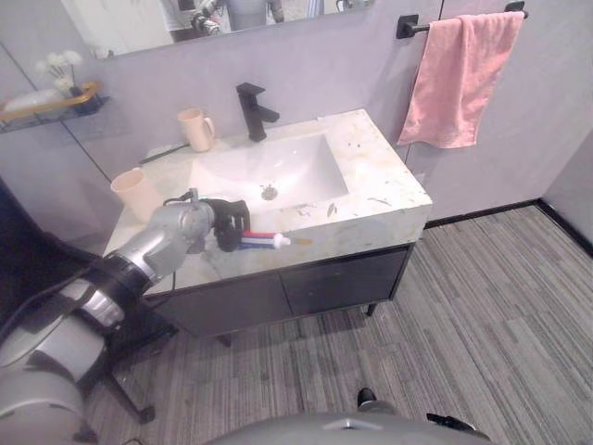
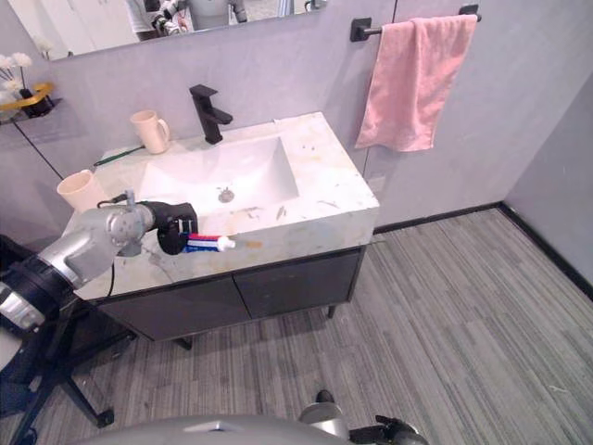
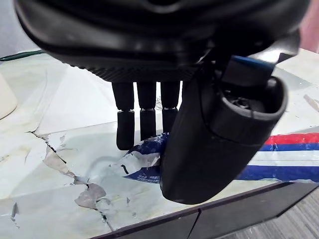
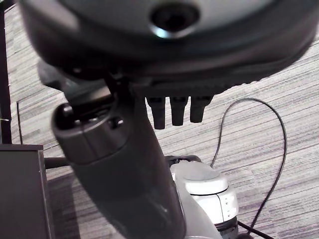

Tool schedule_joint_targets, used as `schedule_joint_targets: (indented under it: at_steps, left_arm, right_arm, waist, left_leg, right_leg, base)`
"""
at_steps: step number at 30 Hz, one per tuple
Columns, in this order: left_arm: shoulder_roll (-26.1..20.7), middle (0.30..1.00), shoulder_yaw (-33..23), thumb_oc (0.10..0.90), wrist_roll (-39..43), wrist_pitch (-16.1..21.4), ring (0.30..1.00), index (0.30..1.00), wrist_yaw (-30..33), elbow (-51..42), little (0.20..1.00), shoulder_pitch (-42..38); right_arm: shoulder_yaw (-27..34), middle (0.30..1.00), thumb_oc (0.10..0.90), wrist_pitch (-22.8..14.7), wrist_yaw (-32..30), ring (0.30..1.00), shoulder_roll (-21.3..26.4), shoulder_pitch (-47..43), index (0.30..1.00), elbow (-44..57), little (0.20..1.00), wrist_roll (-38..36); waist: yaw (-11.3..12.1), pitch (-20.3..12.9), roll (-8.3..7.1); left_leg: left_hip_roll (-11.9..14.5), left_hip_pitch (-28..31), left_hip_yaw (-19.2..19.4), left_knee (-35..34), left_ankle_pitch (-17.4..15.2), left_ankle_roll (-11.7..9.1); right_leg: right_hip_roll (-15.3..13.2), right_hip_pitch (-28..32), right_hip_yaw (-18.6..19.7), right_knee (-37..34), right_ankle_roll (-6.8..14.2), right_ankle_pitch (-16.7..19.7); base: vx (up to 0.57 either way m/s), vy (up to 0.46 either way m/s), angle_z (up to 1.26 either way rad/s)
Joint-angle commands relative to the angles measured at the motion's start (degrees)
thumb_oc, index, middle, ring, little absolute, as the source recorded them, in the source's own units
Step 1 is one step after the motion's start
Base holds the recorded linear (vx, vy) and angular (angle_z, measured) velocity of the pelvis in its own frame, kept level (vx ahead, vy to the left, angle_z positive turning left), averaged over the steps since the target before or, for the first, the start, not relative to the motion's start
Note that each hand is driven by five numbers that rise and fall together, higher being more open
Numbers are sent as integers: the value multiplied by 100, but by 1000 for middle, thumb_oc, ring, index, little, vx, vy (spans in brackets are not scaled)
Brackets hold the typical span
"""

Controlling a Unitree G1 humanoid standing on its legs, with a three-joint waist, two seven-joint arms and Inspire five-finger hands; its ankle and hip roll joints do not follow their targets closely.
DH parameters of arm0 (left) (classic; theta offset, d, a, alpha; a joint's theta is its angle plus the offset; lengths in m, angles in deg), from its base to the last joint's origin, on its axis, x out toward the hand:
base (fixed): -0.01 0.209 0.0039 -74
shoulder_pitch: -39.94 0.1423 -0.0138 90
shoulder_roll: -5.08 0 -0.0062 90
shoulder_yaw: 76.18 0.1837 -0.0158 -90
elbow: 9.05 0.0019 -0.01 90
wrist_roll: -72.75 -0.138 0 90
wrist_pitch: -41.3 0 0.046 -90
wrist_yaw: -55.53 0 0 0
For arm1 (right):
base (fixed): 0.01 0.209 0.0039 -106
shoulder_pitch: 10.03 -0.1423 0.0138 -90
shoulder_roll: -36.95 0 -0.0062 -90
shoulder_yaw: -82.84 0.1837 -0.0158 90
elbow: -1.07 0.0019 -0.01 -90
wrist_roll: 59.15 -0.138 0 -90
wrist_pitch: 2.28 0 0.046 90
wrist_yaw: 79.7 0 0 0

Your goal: Organize the bathroom.

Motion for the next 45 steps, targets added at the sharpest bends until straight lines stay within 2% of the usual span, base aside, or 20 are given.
schedule_joint_targets:
  at_steps: [1, 11, 16, 21, 22, 24, 26, 27, 28, 29, 30, 31, 33, 34, 37, 40, 41, 43, 44, 45]
  left_arm:
    - [-66, 300, -740, 400, -91, -148, 300, 300, 878, 180, 300, -390]
    - [77, 300, -1625, 400, 2174, 156, 300, 300, 2404, -310, 300, -51]
    - [191, 300, -2234, 400, 3115, 526, 300, 300, 2919, -771, 300, 265]
    - [340, 300, -2984, 400, 4048, 1101, 300, 300, 3350, -1485, 300, 737]
    - [351, 300, -3136, 400, 4185, 1253, 300, 300, 3431, -1630, 300, 844]
    - [390, 300, -3412, 400, 4389, 1552, 300, 300, 3552, -1905, 300, 1082]
    - [425, 300, -3636, 400, 4495, 1724, 300, 300, 3602, -2188, 300, 1295]
    - [491, 300, -3841, 400, 4521, 1960, 300, 300, 3737, -2413, 300, 1471]
    - [514, 300, -3899, 400, 4522, 2032, 300, 300, 3798, -2466, 300, 1515]
    - [655, 300, -4127, 400, 4376, 2339, 300, 300, 4129, -2647, 300, 1691]
    - [675, 300, -4164, 400, 4354, 2403, 300, 300, 4192, -2675, 300, 1714]
    - [871, 300, -4340, 400, 4213, 2555, 300, 300, 4318, -2813, 300, 1870]
    - [1171, 300, -4401, 400, 4011, 2667, 300, 300, 4527, -2986, 300, 2051]
    - [1182, 300, -4405, 400, 4003, 2664, 300, 300, 4529, -2997, 300, 2054]
    - [1640, 300, -4216, 400, 3845, 2763, 300, 300, 5004, -3122, 300, 2140]
    - [1818, 300, -3961, 400, 3871, 2718, 300, 300, 5258, -3153, 300, 2069]
    - [1963, 300, -3795, 400, 3808, 2627, 300, 300, 5375, -3146, 300, 1978]
    - [2022, 300, -3707, 400, 3830, 2602, 300, 300, 5386, -3122, 300, 1943]
    - [2149, 300, -3509, 400, 3783, 2604, 300, 300, 5373, -3046, 300, 1934]
    - [2185, 300, -3430, 400, 3765, 2641, 300, 300, 5367, -3014, 300, 1933]
  right_arm:
    - [44, 900, 800, -204, -52, 900, 356, -366, 900, 59, 900, -109]
    - [96, 900, 800, -225, -188, 900, 273, -311, 900, 76, 900, -202]
    - [161, 900, 800, -273, -286, 900, 206, -271, 900, 61, 900, -368]
    - [536, 900, 800, -581, -685, 900, 178, -203, 900, 160, 900, -1091]
    - [683, 900, 800, -701, -881, 900, 202, -176, 900, 245, 900, -1289]
    - [978, 900, 800, -847, -1481, 900, 320, -121, 900, 577, 900, -856]
    - [1160, 900, 800, -773, -2026, 900, 496, -66, 900, 1077, 900, -922]
    - [1493, 900, 800, -735, -2603, 900, 728, -4, 900, 1574, 900, -977]
    - [1605, 900, 800, -744, -2790, 900, 825, 18, 900, 1737, 900, -859]
    - [2111, 900, 800, -702, -3599, 900, 1283, 115, 900, 2501, 900, -629]
    - [2196, 900, 800, -792, -3769, 900, 1352, 128, 900, 2593, 900, -602]
    - [2844, 900, 800, -689, -4237, 900, 1784, 144, 900, 3326, 900, -60]
    - [3325, 900, 800, -564, -4851, 900, 2224, 46, 900, 4486, 900, 668]
    - [3339, 900, 800, -534, -4861, 900, 2215, 61, 900, 4529, 900, 685]
    - [3363, 900, 800, -836, -5387, 900, 2683, -481, 900, 6543, 900, 1735]
    - [2858, 900, 800, -1292, -5166, 900, 2783, -1042, 900, 7525, 900, 1908]
    - [2338, 900, 800, -1739, -4614, 900, 2766, -1600, 900, 8121, 900, 1563]
    - [2002, 900, 800, -1888, -4256, 900, 2680, -1914, 900, 8333, 900, 1455]
    - [1431, 900, 800, -2092, -3659, 900, 2545, -2361, 900, 8637, 900, 1261]
    - [1206, 900, 800, -2095, -3381, 900, 2467, -2544, 900, 8733, 900, 1213]
  waist:
    - [-25, 369, 162]
    - [79, 360, 104]
    - [177, 358, 16]
    - [278, 355, -118]
    - [298, 362, -153]
    - [319, 374, -224]
    - [329, 400, -298]
    - [326, 425, -376]
    - [324, 425, -398]
    - [281, 477, -476]
    - [278, 477, -490]
    - [242, 493, -543]
    - [228, 518, -556]
    - [234, 518, -550]
    - [268, 500, -550]
    - [337, 484, -557]
    - [404, 461, -573]
    - [443, 440, -578]
    - [518, 427, -601]
    - [548, 415, -608]
  left_leg:
    - [-233, -49, -13, 80, -609, 355]
    - [-231, -55, -76, 77, -589, 338]
    - [-224, -47, -122, 61, -581, 336]
    - [-218, -32, -146, 46, -580, 339]
    - [-220, -34, -158, 44, -583, 342]
    - [-221, -25, -157, 39, -593, 352]
    - [-220, -23, -163, 38, -594, 350]
    - [-215, -22, -164, 41, -600, 346]
    - [-215, -28, -160, 41, -599, 345]
    - [-213, 7, -168, 52, -640, 340]
    - [-212, -11, -159, 41, -609, 336]
    - [-221, 8, -176, 57, -658, 344]
    - [-241, 36, -203, 62, -678, 370]
    - [-241, 20, -192, 53, -641, 370]
    - [-300, 58, -229, 66, -716, 437]
    - [-338, 58, -233, 70, -728, 469]
    - [-354, 33, -217, 58, -701, 475]
    - [-359, 6, -208, 55, -699, 471]
    - [-365, -6, -208, 56, -707, 471]
    - [-364, -18, -201, 55, -708, 468]
  right_leg:
    - [299, 126, 132, 574, 128, -1102]
    - [296, 152, 103, 566, 109, -1103]
    - [305, 176, 93, 528, 114, -1073]
    - [297, 193, 83, 495, 126, -1022]
    - [294, 191, 82, 488, 128, -1005]
    - [285, 195, 71, 476, 139, -975]
    - [273, 194, 81, 464, 154, -944]
    - [264, 191, 75, 464, 165, -922]
    - [263, 184, 73, 461, 165, -912]
    - [255, 205, 63, 475, 183, -912]
    - [256, 179, 69, 472, 176, -882]
    - [259, 186, 86, 489, 187, -906]
    - [274, 195, 140, 509, 183, -919]
    - [276, 174, 143, 507, 173, -888]
    - [302, 186, 267, 525, 185, -945]
    - [305, 178, 335, 527, 197, -957]
    - [301, 149, 362, 519, 198, -939]
    - [297, 125, 363, 515, 203, -937]
    - [281, 124, 330, 511, 217, -948]
    - [275, 117, 315, 509, 222, -951]
  base:
    - [0, 0, 0]
    - [-4, 7, 2]
    - [-5, 6, 2]
    - [0, 0, 0]
    - [-18, -2, 4]
    - [0, 0, 0]
    - [-40, -21, 1]
    - [-51, -27, 0]
    - [-45, -20, 1]
    - [-36, -7, 4]
    - [-20, 14, 6]
    - [-6, 21, 4]
    - [9, 23, 2]
    - [11, 50, 3]
    - [18, 64, -6]
    - [-8, 56, -12]
    - [-18, 43, -27]
    - [-32, 21, -22]
    - [0, 0, 0]
    - [-28, -3, 4]
